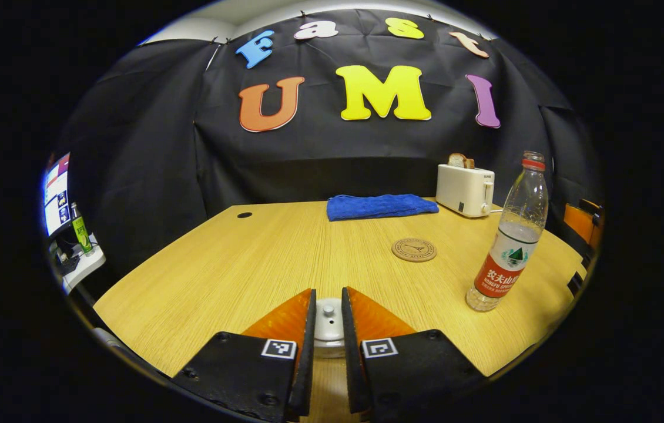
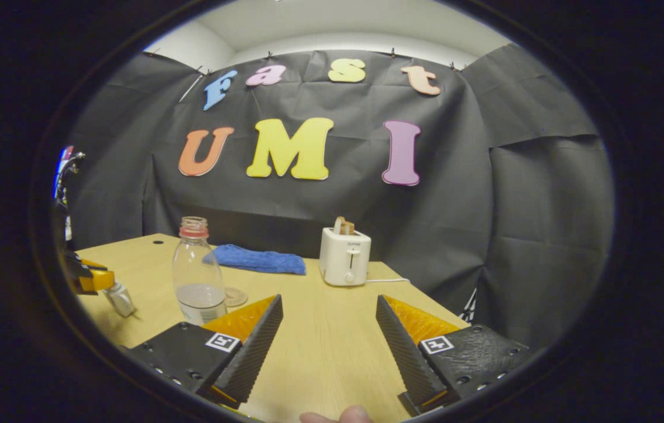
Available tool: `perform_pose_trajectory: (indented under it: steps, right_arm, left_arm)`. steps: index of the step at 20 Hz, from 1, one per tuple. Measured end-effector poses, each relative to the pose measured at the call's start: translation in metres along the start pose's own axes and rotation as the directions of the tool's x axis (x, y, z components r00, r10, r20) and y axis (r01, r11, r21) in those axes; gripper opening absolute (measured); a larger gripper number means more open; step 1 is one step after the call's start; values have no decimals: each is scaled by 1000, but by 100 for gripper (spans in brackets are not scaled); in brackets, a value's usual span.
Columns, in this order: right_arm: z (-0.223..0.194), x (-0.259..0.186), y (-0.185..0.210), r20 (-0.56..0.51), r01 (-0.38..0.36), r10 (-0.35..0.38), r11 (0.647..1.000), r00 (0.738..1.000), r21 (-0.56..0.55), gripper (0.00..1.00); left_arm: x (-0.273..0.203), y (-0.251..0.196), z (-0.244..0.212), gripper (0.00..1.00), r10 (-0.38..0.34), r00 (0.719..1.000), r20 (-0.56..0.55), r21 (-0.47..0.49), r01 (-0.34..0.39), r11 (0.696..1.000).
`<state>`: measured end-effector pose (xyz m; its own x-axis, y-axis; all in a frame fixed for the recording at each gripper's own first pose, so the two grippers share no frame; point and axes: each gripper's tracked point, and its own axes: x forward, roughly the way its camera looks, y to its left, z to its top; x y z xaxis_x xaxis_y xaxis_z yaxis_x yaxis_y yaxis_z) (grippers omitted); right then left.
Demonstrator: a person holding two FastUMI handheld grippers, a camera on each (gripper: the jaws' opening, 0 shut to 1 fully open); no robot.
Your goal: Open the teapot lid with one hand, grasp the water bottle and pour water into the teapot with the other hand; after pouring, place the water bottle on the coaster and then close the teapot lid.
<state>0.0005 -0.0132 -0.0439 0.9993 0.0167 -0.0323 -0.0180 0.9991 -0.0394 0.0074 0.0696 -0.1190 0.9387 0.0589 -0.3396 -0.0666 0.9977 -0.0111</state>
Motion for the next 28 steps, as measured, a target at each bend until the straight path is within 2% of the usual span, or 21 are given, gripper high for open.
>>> perform_pose_trajectory:
  steps: [2, 3, 6, 7, 11, 14, 16, 17, 18, 21, 22, 23, 24, 28]
  right_arm:
    - [1, -1, 10, 4, -45, 45, 999, 999, 21, 95]
    - [0, -3, 14, 3, -69, 69, 997, 998, 31, 99]
    - [-1, -6, 28, -6, -129, 130, 990, 992, 56, 99]
    - [-3, -8, 33, -12, -145, 146, 988, 989, 59, 96]
    - [-7, -19, 61, -24, -235, 237, 970, 971, 70, 95]
    - [-11, -21, 79, -34, -272, 275, 960, 961, 58, 99]
    - [-15, -19, 92, -40, -296, 298, 954, 954, 49, 96]
    - [-17, -17, 97, -45, -302, 304, 952, 952, 45, 99]
    - [-19, -13, 101, -50, -304, 306, 952, 951, 46, 96]
    - [-29, 2, 119, -77, -324, 330, 943, 941, 78, 96]
    - [-32, 5, 125, -87, -332, 339, 939, 937, 85, 99]
    - [-34, 10, 131, -95, -337, 345, 937, 934, 88, 96]
    - [-35, 14, 135, -97, -341, 348, 936, 932, 87, 99]
    - [-36, 27, 139, -96, -319, 326, 944, 940, 84, 99]
  left_arm:
    - [-1, 0, 1, 15, -15, 1000, 0, -11, 15, 1000]
    - [0, -2, 1, 11, -22, 1000, 4, -15, 22, 1000]
    - [-1, -2, 3, 5, -34, 999, 9, -9, 34, 999]
    - [-3, -3, 8, 4, -39, 999, 21, -14, 40, 999]
    - [-12, -2, 32, 3, -65, 994, 89, -39, 68, 997]
    - [-21, 1, 42, 3, -76, 989, 123, -56, 84, 995]
    - [-25, 7, 42, 3, -69, 989, 130, -64, 78, 995]
    - [-28, 10, 41, 3, -65, 989, 132, -69, 74, 995]
    - [-29, 12, 40, 3, -62, 989, 133, -72, 72, 995]
    - [-37, 21, 38, 3, -54, 989, 135, -81, 65, 995]
    - [-39, 24, 38, 3, -52, 989, 139, -84, 64, 994]
    - [-41, 27, 39, 3, -49, 988, 143, -89, 62, 994]
    - [-42, 29, 41, 3, -47, 988, 147, -92, 61, 994]
    - [-44, 42, 40, 3, -29, 987, 161, -116, 48, 992]
